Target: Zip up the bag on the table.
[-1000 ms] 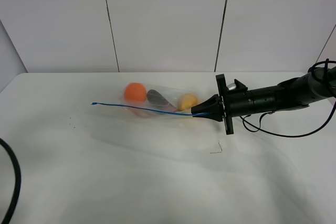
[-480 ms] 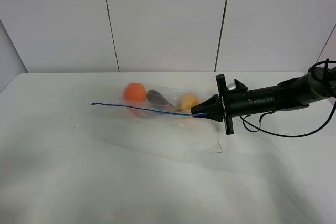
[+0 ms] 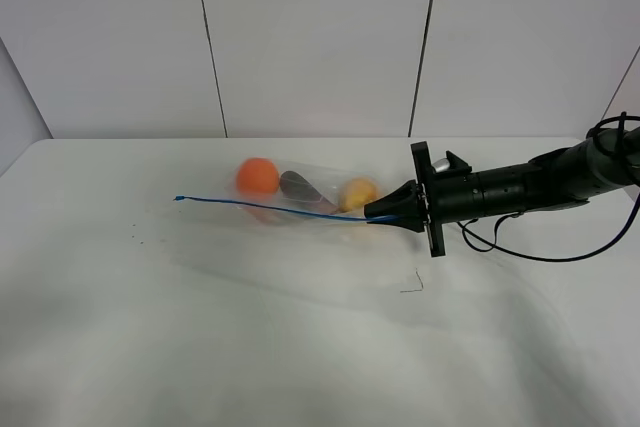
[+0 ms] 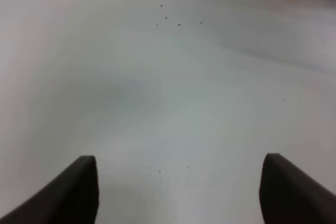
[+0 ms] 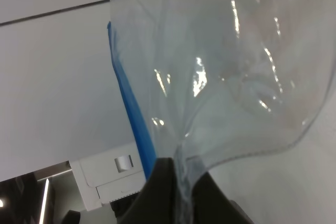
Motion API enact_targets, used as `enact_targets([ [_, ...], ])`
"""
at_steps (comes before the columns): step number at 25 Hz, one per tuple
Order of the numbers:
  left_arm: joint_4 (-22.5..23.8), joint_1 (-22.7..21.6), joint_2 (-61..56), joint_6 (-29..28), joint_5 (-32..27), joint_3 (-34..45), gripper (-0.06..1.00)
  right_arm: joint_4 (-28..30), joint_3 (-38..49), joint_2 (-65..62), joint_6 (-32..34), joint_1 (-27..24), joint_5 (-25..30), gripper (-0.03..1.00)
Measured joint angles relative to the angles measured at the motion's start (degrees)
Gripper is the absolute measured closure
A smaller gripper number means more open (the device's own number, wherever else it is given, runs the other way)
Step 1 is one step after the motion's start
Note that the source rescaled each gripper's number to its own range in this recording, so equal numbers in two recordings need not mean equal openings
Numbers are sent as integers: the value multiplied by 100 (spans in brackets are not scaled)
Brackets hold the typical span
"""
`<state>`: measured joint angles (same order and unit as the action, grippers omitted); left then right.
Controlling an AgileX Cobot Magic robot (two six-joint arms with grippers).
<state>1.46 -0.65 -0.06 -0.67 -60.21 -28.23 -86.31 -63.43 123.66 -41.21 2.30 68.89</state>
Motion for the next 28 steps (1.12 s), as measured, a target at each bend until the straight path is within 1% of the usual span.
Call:
enact_targets([
  [1,0,0,0,0,0,0,-1,0,0,0,0,0,0,97],
  [2,0,0,0,0,0,0,-1,0,0,0,0,0,0,95],
  [3,0,0,0,0,0,0,-1,5,0,0,0,0,0,89],
  [4,0,0,0,0,0,0,-1,3,0,0,0,0,0,81],
  [5,0,0,0,0,0,0,-1,7,0,0,0,0,0,66],
  [7,0,0,0,0,0,0,-1,30,0,-11,12,-14,0,26],
  [9,0,0,0,0,0,0,-1,148,-13,-83,27,-75,0,7],
  [10,0,0,0,0,0,0,-1,277,-60,-118,54,-114,0,3],
  [11,0,0,0,0,0,0,-1,469,-159,-174,151,-165,-6,1],
  [12,0,0,0,0,0,0,-1,785,-278,-224,273,-221,-10,-1],
  [15,0,0,0,0,0,0,-1,2134,-897,-385,1000,-293,-10,-3],
  [16,0,0,0,0,0,0,-1,2836,-1227,-440,1298,-293,-2,-3],
  [18,0,0,0,0,0,0,-1,3934,-1800,-544,1876,-234,0,-3],
  [19,0,0,0,0,0,0,-1,4745,-2117,-592,2197,-172,0,-3],
  [21,0,0,0,0,0,0,-1,5937,-2669,-647,2775,-53,24,-3],
  [23,0,0,0,0,0,0,-1,6894,-3139,-659,3279,24,26,-3],
  [24,0,0,0,0,0,0,-1,7286,-3347,-659,3485,39,26,-3],
  [26,0,0,0,0,0,0,-1,7813,-3611,-659,3750,45,26,-3],
  [28,0,0,0,0,0,0,-1,8139,-3695,-680,3864,22,26,-3],
])
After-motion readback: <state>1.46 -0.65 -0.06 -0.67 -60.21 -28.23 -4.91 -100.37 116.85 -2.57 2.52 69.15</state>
